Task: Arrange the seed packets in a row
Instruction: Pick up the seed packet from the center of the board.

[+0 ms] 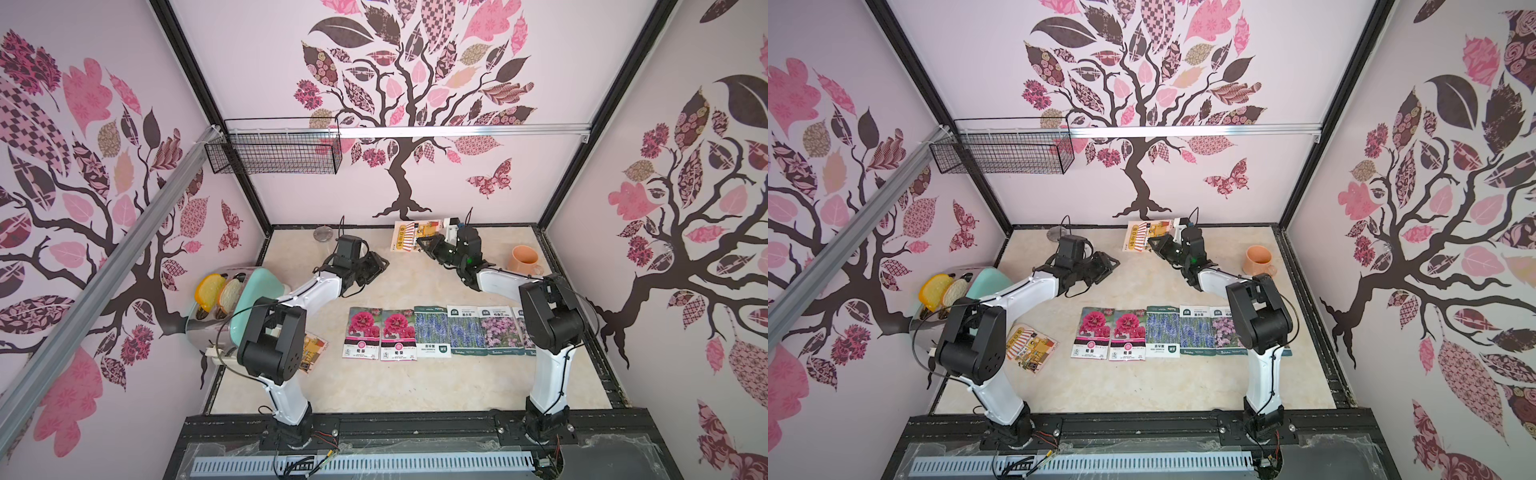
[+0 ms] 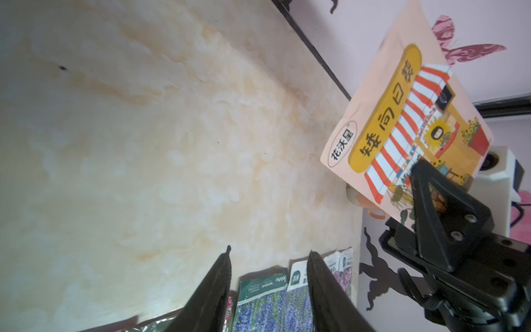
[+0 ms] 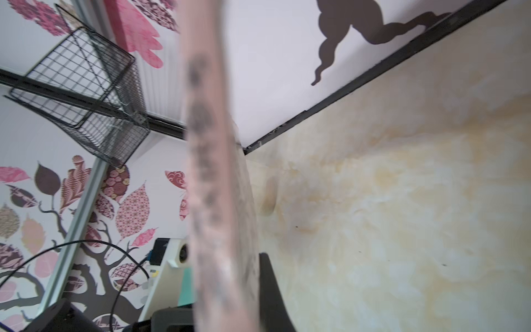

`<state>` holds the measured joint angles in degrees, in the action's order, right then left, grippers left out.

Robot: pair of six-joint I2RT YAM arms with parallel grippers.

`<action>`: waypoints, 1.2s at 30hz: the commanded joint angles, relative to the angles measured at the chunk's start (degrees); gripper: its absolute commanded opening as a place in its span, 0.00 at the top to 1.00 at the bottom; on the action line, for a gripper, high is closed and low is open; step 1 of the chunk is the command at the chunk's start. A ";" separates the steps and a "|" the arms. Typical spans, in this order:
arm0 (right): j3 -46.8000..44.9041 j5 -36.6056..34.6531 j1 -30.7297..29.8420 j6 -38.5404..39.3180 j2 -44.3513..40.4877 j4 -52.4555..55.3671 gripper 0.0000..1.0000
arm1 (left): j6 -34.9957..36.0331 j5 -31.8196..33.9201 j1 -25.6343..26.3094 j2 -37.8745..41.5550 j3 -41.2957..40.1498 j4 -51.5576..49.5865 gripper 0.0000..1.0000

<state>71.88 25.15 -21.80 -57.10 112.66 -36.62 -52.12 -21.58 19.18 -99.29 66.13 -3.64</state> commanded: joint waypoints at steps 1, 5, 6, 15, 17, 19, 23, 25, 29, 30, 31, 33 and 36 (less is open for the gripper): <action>-1.68 -0.15 -1.72 -2.49 -2.34 -1.93 1.00 | 0.12 -1.91 1.00 2.50 -3.73 6.03 0.55; -3.26 0.95 -3.15 -3.02 -5.37 -0.50 1.00 | 1.62 0.19 1.56 7.10 -9.43 10.26 0.55; -3.77 0.95 -3.65 -3.08 -6.29 0.06 1.00 | 1.86 0.42 1.56 8.07 -10.66 11.39 0.55; -9.06 -1.12 -7.17 -1.53 -12.41 1.81 1.00 | 0.62 0.72 2.31 15.09 -18.65 19.73 0.53; -9.83 -1.73 -7.68 -1.42 -12.89 1.93 1.00 | 0.70 0.86 2.78 16.10 -19.61 19.73 0.53; -10.32 -1.94 -7.97 -1.26 -13.08 1.82 1.00 | 0.16 1.66 3.14 17.44 -21.44 20.85 0.52; -10.72 -2.01 -8.17 -1.33 -13.25 1.51 1.00 | -1.06 2.30 3.14 20.33 -24.36 22.91 0.51; -10.70 -1.94 -8.32 -1.20 -13.17 1.47 1.00 | -0.98 3.04 3.14 21.16 -24.73 22.03 0.49; -10.37 -1.99 -8.61 -1.08 -12.74 1.50 1.00 | -1.40 2.86 3.14 20.62 -24.63 22.00 0.49; -10.36 -1.94 -8.69 -1.17 -12.57 1.47 1.00 | -1.49 2.92 3.14 20.21 -24.79 22.62 0.49; -10.31 -1.94 -8.83 -1.27 -12.40 1.33 1.00 | -1.87 2.95 3.14 19.89 -25.05 23.70 0.49; -10.62 -1.88 -9.04 -1.56 -12.38 0.89 1.00 | -2.98 3.04 3.14 19.03 -25.68 26.40 0.49; -10.64 -1.73 -9.56 -1.72 -12.31 0.76 1.00 | -4.48 2.48 3.14 17.59 -25.70 30.28 0.49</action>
<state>61.21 23.62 -30.57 -58.98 100.55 -34.96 -54.98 -19.18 22.17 -80.36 41.10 21.39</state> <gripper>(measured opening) 0.050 0.511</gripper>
